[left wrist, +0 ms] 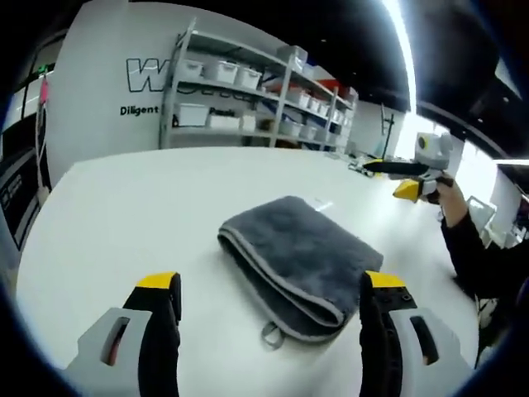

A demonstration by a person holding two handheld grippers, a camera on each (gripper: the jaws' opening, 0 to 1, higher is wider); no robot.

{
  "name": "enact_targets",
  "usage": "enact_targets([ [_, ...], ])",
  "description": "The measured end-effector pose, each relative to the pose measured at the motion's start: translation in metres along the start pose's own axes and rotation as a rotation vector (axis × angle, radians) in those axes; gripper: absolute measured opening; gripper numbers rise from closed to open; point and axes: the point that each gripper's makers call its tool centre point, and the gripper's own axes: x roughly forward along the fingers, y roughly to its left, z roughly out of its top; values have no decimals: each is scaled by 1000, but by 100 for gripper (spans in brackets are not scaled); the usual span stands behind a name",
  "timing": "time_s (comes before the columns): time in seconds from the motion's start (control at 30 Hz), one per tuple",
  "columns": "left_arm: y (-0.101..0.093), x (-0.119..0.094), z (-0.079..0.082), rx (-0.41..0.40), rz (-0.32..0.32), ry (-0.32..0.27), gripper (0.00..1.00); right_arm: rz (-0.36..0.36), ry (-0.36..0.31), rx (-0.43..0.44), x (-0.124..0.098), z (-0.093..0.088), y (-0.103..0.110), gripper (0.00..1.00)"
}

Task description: Open the folded towel by lifting each exposed corner and separating the folded layers until the towel lies flat within the target outline without major curled edges

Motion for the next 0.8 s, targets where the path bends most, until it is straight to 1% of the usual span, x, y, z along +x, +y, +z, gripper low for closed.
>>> enact_targets([
  [0.17,-1,1,-2,-12,-7,1,88,16,20,-2,5,-6,6,94],
  [0.27,-4,1,-2,-14,-11,-1,85,28,23,14,7,-8,10,92],
  [0.33,-4,3,-4,-16,-14,4,85,65,30,35,11,-11,19,93],
  [0.37,-4,6,-8,-19,-16,17,85,79,36,46,14,-14,22,93],
  [0.5,-4,11,-14,-33,-33,42,85,96,74,72,23,-29,27,90],
  [0.6,-4,11,-14,-40,-42,43,84,110,79,86,23,-31,31,90],
  [0.63,-5,12,-13,-48,-54,40,83,112,76,94,23,-30,32,90],
  [0.67,-11,13,-10,-83,-91,22,82,112,72,102,23,-29,33,91],
  [0.7,-13,13,-9,-116,-112,12,82,116,69,107,23,-28,34,90],
  [0.73,-12,13,-8,-129,-118,5,81,122,72,111,23,-29,35,89],
  [0.8,-8,16,-11,-125,-103,16,80,126,75,116,24,-30,37,89],
])
